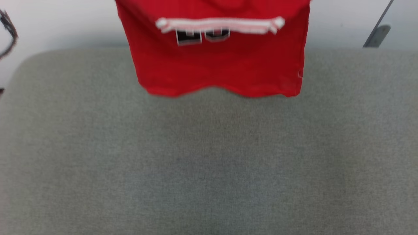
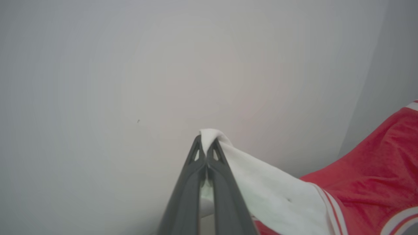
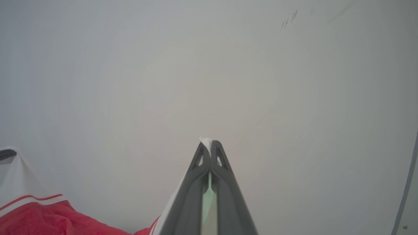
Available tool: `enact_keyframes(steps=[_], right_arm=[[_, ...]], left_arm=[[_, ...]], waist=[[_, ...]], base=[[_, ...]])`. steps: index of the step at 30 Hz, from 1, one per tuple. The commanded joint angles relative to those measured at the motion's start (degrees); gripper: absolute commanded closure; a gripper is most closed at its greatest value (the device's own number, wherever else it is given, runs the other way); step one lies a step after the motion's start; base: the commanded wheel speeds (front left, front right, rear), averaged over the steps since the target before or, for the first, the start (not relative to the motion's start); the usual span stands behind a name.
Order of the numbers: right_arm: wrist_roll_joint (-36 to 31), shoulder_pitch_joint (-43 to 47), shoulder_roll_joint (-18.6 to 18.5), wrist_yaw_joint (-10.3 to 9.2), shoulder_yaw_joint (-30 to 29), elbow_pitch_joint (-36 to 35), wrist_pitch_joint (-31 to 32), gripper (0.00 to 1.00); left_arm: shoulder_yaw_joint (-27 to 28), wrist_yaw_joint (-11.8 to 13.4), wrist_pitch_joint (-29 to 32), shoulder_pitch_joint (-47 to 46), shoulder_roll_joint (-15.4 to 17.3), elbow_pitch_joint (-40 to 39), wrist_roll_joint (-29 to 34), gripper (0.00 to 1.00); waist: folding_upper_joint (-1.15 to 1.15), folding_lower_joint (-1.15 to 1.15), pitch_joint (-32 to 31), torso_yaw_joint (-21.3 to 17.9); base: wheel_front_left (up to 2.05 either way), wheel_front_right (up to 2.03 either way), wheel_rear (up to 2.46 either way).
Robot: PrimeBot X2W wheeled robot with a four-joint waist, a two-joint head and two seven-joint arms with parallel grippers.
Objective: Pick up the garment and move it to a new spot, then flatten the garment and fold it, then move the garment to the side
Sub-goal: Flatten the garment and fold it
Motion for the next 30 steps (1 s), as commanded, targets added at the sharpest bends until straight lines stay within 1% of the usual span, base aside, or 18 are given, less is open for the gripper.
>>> enact_keyframes(steps=[1, 5, 11, 13, 16, 17, 19, 20, 22, 24, 26, 27, 30], right_arm=[[-0.56, -1.32, -0.10, -0.09, 0.12, 0.54, -1.06, 1.00], [-3.03, -5.46, -0.46, -0.09, 1.33, 4.32, -5.12, 1.00], [-7.25, -12.03, -0.09, -0.09, 3.15, 11.10, -13.65, 1.00], [-8.85, -14.53, -0.05, -0.09, 3.69, 12.92, -18.04, 1.00], [-15.05, -18.10, -1.56, -0.09, 4.99, 15.05, -27.75, 1.00], [-18.11, -19.33, -2.25, -0.09, 5.32, 15.40, -29.66, 1.00], [-22.46, -20.34, -2.39, -0.09, 4.98, 15.79, -31.11, 1.00], [-24.63, -20.60, -2.61, -0.09, 5.24, 15.33, -31.33, 1.00], [-26.80, -18.90, -2.75, -0.09, 5.29, 12.71, -31.42, 1.00], [-28.03, -16.32, -3.56, -0.09, 6.57, 11.30, -31.35, 1.00], [-26.39, -13.51, -3.91, -0.09, 6.87, 11.66, -31.38, 1.00], [-26.41, -12.25, -4.49, -0.09, 8.06, 11.78, -31.39, 1.00], [-22.49, -7.39, -5.47, -0.09, 9.63, 13.31, -31.40, 1.00]], left_arm=[[-0.03, -0.14, -0.73, -1.23, -0.30, 0.51, 0.33, 1.00], [-1.31, -0.17, -3.29, -4.99, -1.52, 2.68, 1.25, 1.00], [-2.83, -0.14, -8.97, -11.95, -3.64, 7.47, 3.34, 1.00], [-2.96, -0.15, -12.47, -14.67, -4.08, 9.20, 4.77, 1.00], [-2.16, 0.25, -19.96, -18.67, -5.08, 11.90, 6.76, 1.00], [-1.70, 0.53, -22.50, -19.71, -5.62, 12.98, 6.87, 1.00], [-1.54, 0.59, -28.27, -21.22, -6.49, 14.42, 8.22, 1.00], [-1.63, 0.47, -30.06, -21.28, -7.08, 15.44, 8.19, 1.00], [-2.52, 0.22, -32.05, -20.85, -7.71, 17.14, 8.29, 1.00], [-3.69, -0.06, -32.43, -19.57, -8.11, 18.75, 7.67, 1.00], [-5.19, -0.10, -31.77, -17.54, -8.63, 19.95, 6.89, 1.00], [-6.16, -0.13, -31.39, -16.27, -8.67, 20.10, 6.34, 1.00], [-9.18, -0.16, -29.36, -11.55, -7.85, 19.98, 4.43, 1.00]], waist=[[0.00, 0.00, 3.54, -0.40], [0.00, 0.00, 8.45, -0.41], [0.00, 0.00, 15.21, -0.19], [0.00, 0.00, 17.04, -0.15], [0.00, 0.00, 19.23, 0.16], [0.00, 0.00, 19.98, 0.38], [0.00, 0.00, 20.98, 1.04], [0.00, 0.00, 21.33, 1.42], [0.00, 0.00, 21.65, 2.18], [0.00, 0.00, 21.23, 2.76], [0.00, 0.00, 20.40, 3.34], [0.00, 0.00, 19.94, 3.49], [0.00, 0.00, 18.09, 4.09]], base=[[0.00, 0.00, 0.00], [0.00, 0.00, 0.00], [0.00, 0.00, 0.00], [0.00, 0.00, 0.00], [0.00, 0.00, 0.00], [0.00, 0.00, 0.00], [0.00, 0.00, 0.00], [0.00, 0.00, 0.00], [0.00, 0.00, 0.00], [0.00, 0.00, 0.00], [0.00, 0.00, 0.00], [0.00, 0.00, 0.00], [0.00, 0.00, 0.00]])
